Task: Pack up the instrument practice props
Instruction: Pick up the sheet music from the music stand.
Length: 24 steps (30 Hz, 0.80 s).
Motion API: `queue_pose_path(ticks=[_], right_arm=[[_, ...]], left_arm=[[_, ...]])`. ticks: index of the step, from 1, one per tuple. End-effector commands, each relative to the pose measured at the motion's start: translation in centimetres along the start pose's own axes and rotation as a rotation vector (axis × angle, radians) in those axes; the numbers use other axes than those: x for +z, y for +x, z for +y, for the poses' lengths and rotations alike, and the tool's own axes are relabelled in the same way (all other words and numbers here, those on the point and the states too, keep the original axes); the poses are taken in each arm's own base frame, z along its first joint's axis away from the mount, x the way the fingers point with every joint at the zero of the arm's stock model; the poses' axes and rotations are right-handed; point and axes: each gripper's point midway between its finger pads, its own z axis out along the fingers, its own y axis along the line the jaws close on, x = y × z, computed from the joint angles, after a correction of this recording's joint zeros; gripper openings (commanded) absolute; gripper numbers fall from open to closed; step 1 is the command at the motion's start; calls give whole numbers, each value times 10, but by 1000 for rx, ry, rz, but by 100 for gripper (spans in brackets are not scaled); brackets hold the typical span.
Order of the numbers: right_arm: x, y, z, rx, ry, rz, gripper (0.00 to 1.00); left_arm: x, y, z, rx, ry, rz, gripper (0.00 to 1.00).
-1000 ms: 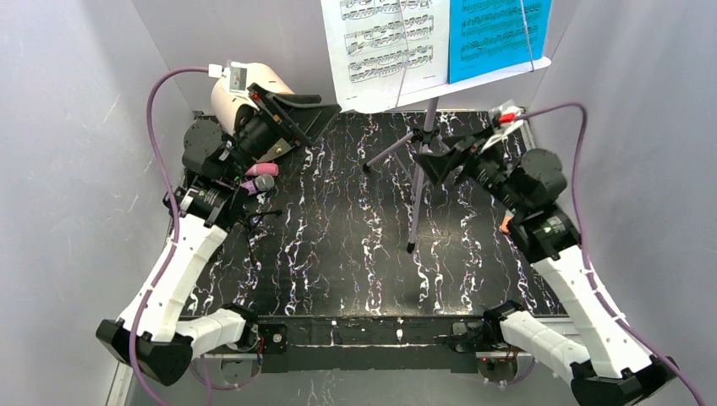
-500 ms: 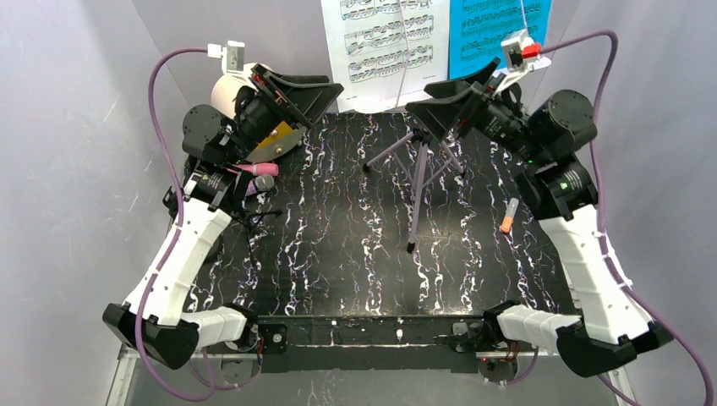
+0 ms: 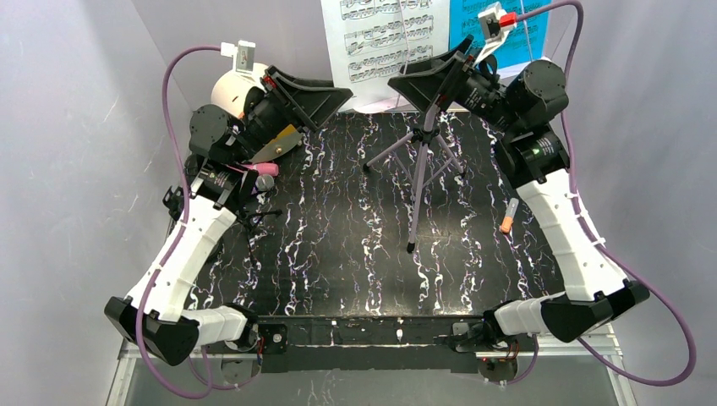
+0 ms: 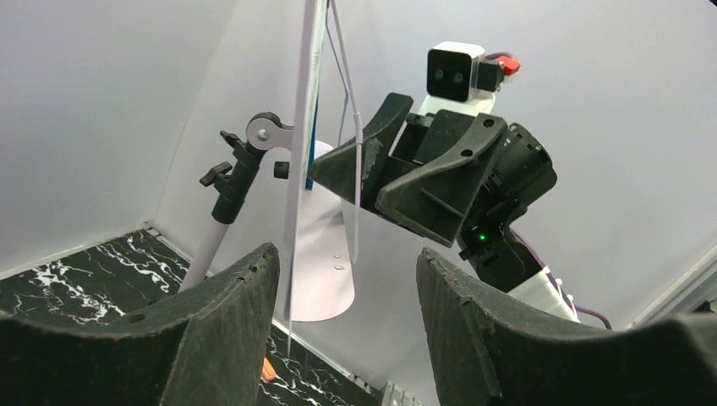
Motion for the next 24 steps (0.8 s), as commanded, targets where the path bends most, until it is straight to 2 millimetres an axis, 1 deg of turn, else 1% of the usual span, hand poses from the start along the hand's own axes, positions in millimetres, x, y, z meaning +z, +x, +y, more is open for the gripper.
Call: queue_pose_path(ticks=[1,7,12,17,24], right_arm=[[1,-42,29,-73,-93,-108,62],[5,-52,32,-92,-117,-138,56],[10,-57,33,-100,-137,-154,52],[11,-58,36,-109,-159,-165,48],[11,-60,38,-111,-174,-176,42]], left_arm=[[-3,-18,-31,41,72,-50,56],[-4,-22,-43,43,95,-55,51],[-2,-17,-44,31,105,-41,47],[2,-16,-49,36,121,-40,43],[13,-10,-38,20,94,-38,43]])
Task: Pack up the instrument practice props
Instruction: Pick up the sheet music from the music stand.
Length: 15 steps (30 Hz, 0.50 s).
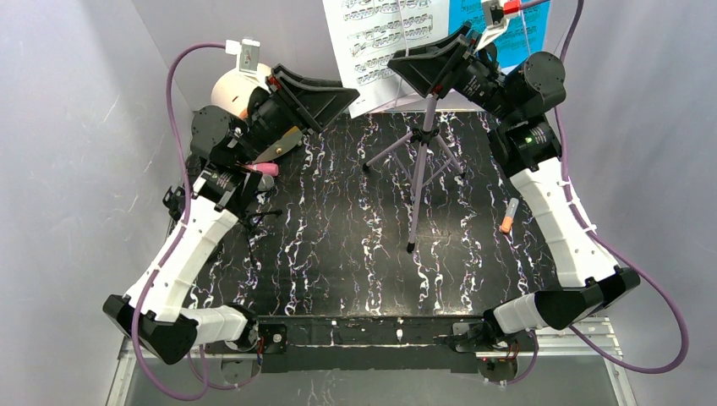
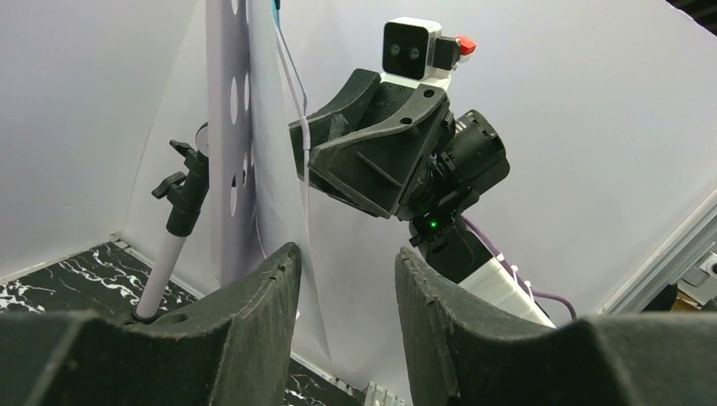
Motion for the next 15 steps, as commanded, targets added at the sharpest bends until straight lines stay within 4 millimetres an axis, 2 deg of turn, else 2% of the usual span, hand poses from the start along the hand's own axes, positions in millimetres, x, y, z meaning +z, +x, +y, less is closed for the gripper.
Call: queue_pose_path(ticks=[1,10,15], right_arm=[[-1,-37,30,-83,-89,-102,41],[-3,-42,33,-99,-95,-133,38],[-8,-47,32,-113,-75,-179,36]], left_arm=[[8,-13,-7,34,21,-44,43],[19,-6,11,45,-50,-42,41],[21,-6,16,58,-74,-47,30]])
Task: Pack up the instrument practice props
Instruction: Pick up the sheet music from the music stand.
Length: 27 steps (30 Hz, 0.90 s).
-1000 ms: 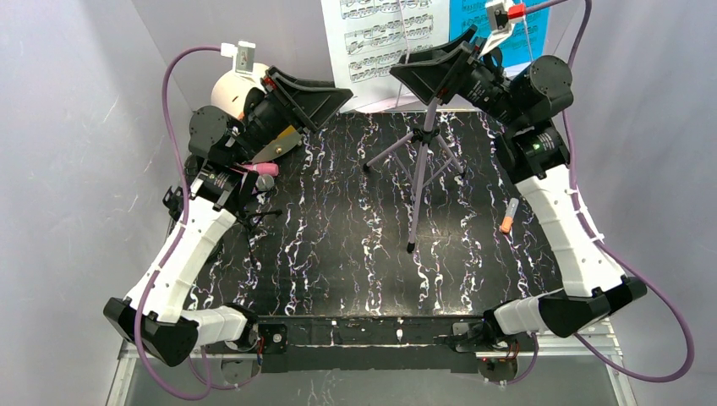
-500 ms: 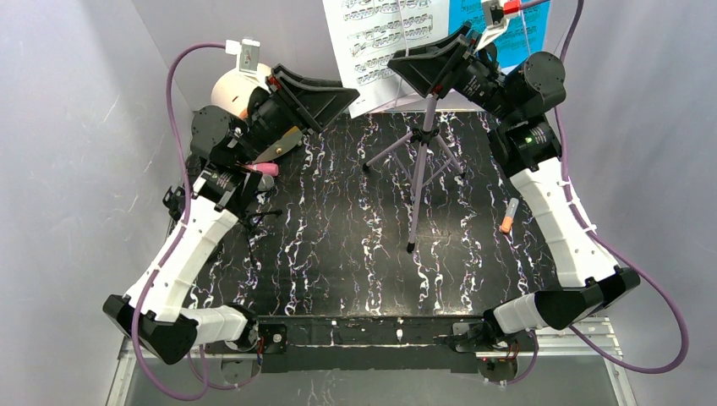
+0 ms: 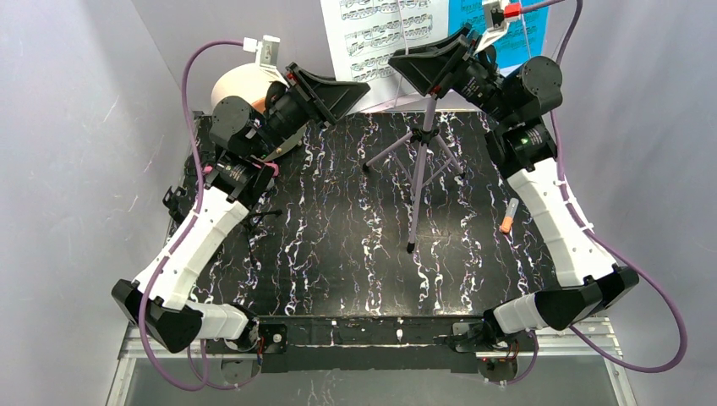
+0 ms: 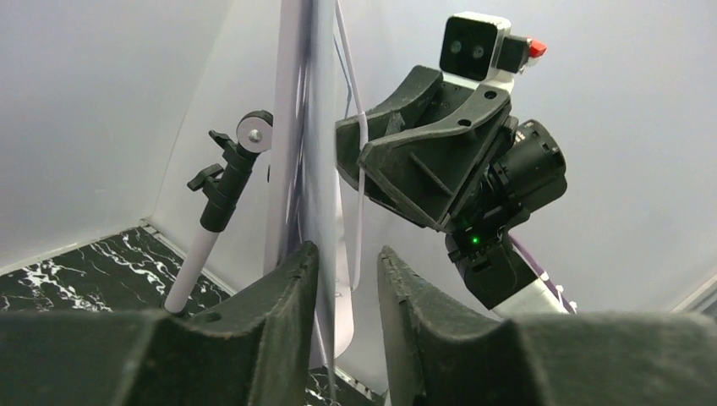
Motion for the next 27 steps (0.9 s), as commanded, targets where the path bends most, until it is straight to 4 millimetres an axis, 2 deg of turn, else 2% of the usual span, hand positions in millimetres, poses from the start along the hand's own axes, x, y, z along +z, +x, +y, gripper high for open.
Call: queue_pose_path(ticks=[1,4,9,21,24,27], right_arm=[[-8,-49,33,-101,-61,-164,34],[-10,-50,32,-105,-50,-190,31],[-12,-52,32,-100,-54,-213,30],[-9,-60,30,-76,-51,-258,29],[-7,-59,30,-73,-58,-252,23],[-7,-58,29,-73,-56,-250,12]], left_arm=[[1,-23,-13,62,2,-68,27],[-1,-24,-11,71,-11,-74,19],[-2,-24,-7,82,-35,-76,12],[2,-22,-7,74,-28,-65,15],[3,-21,-8,75,-24,-65,14],[1,-24,-9,85,-30,-75,8]])
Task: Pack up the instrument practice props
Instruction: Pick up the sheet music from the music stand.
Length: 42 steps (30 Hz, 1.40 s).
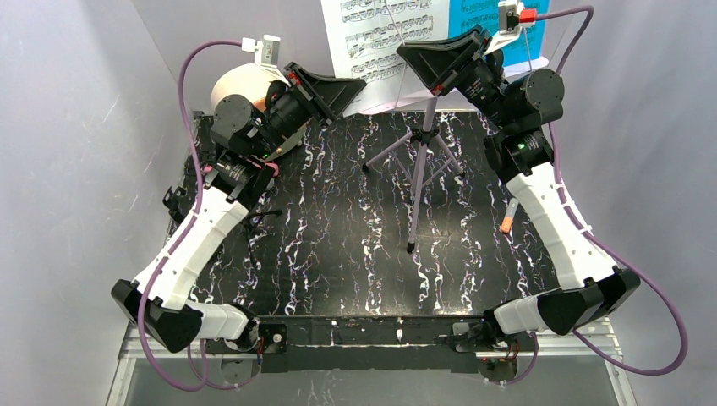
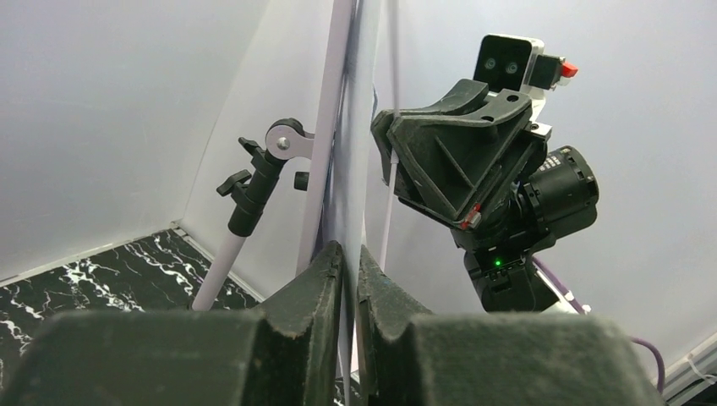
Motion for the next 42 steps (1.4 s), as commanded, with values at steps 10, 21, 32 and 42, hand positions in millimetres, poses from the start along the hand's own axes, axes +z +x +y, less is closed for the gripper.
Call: queue_pose_path(ticks=[10,21,32,42], right_arm=[[-8,-40,27,-90,-41,-130,1],[-14,-40,19,-118,22,-136,1],[-15,-31,6,-120,67,-118,1],[-12,-19,-7,-111,92,-91,2]], left_arm=[[-20,-31,-14,87,-34,-104,0],[-57,-43,-7,183,-171,-134,0],[-126,-42,20,284,-430,-128,0],[-184,-32,33,335,-587,-82,0]])
